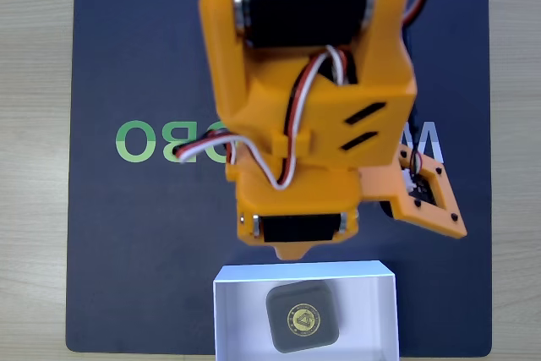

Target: Grab the usb to bin

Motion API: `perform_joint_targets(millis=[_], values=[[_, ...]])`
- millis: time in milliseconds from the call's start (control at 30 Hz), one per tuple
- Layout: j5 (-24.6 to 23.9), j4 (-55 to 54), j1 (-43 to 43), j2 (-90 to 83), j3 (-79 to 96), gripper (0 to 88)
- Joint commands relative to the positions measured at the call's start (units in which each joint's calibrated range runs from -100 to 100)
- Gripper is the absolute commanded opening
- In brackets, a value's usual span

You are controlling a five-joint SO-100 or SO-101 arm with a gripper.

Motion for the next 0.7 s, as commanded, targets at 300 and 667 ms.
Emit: perform_joint_targets(millis=[300,667], values=[[-0.92,3.75,0.97,-41.66,48.03,0.9],[-0.39,-18.07,0.89,-74.56,100.69,0.9]])
